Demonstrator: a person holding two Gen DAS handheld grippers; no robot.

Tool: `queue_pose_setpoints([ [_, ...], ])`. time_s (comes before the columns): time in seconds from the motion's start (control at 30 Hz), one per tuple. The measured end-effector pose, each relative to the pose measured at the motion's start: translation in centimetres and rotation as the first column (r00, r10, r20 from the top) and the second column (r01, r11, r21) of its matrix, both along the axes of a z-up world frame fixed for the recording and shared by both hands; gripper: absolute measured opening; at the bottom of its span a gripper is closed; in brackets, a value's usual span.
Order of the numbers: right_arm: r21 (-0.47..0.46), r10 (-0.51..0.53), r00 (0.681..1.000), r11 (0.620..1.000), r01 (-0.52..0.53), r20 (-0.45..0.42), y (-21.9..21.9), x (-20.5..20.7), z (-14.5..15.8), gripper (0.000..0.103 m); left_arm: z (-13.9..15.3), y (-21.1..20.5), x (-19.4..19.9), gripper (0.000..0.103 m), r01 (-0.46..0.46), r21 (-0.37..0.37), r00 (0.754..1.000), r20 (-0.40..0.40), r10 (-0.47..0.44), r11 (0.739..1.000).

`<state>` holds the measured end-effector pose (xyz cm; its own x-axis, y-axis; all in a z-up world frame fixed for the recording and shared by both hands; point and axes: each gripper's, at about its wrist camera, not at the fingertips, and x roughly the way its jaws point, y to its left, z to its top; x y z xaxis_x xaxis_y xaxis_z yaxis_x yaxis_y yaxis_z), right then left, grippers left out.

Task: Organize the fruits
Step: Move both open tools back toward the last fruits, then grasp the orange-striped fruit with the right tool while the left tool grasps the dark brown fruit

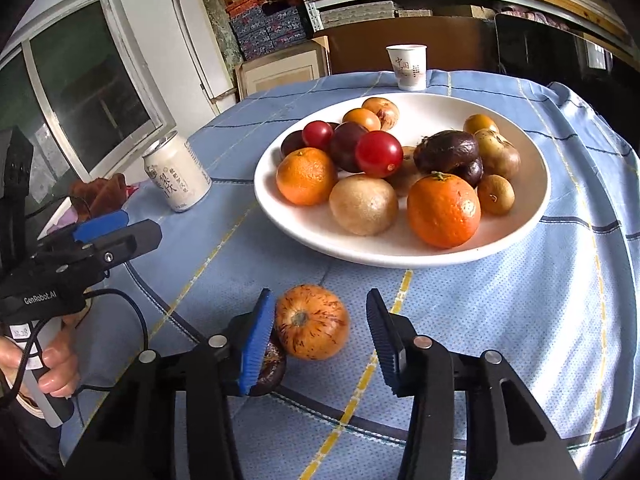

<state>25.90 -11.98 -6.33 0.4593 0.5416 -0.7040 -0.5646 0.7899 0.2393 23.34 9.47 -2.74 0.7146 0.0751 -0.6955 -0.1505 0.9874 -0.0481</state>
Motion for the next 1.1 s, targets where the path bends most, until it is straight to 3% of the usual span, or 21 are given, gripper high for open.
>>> queue_pose_setpoints([
  [0.2, -0.006, 0.011, 1.000, 1.000, -0.011, -0.016, 0.2, 0.0, -0.4, 0.048, -0.1, 0.0, 0.0, 0.098, -0.002, 0.001, 1.000, -0.001, 0.002, 1.000],
  [0.3, 0.010, 0.026, 0.999, 1.000, -0.026, -0.027, 0.2, 0.0, -0.4, 0.040, -0.1, -0.1, 0.1, 0.098, -0.003, 0.005, 1.000, -0.001, 0.003, 1.000],
  [0.4, 0.013, 0.021, 0.999, 1.000, -0.021, -0.024, 0.0, -0.2, -0.2, 0.039, -0.3, 0.0, 0.2, 0.098, -0.005, 0.013, 1.000, -0.004, 0.005, 1.000],
  [0.57, 0.154, 0.006, 0.999, 0.988, -0.012, 0.036, -3.0, -0.9, 2.9, 0.039, -0.5, 0.1, 0.1, 0.098, -0.006, 0.000, 1.000, -0.003, 0.006, 1.000],
  [0.67, 0.266, -0.046, 0.996, 0.964, 0.023, 0.082, -5.9, -1.3, 4.9, 0.039, -0.8, -0.6, 0.2, 0.098, 0.059, -0.034, 0.998, -0.014, -0.059, 0.998],
  [0.8, 0.315, -0.118, 0.988, 0.945, 0.081, 0.101, -8.6, -1.3, 5.8, 0.039, -1.5, -3.2, 0.2, 0.097, 0.208, -0.036, 0.977, -0.047, -0.210, 0.977],
  [0.93, 0.332, -0.148, 0.986, 0.936, 0.114, 0.078, -9.9, -1.1, 5.7, 0.039, -2.6, -6.4, 0.0, 0.064, 0.336, 0.022, 0.938, -0.097, -0.332, 0.942],
  [1.0, 0.334, -0.143, 0.987, 0.936, 0.109, 0.078, -10.0, -1.2, 5.5, 0.039, -3.0, -7.3, 0.0, 0.057, 0.369, 0.036, 0.925, -0.114, -0.363, 0.929],
  [1.1, 0.336, -0.130, 0.988, 0.937, 0.095, 0.083, -9.7, -1.4, 5.5, 0.039, -3.1, -8.1, -0.3, 0.056, 0.406, 0.045, 0.910, -0.110, -0.400, 0.913],
])
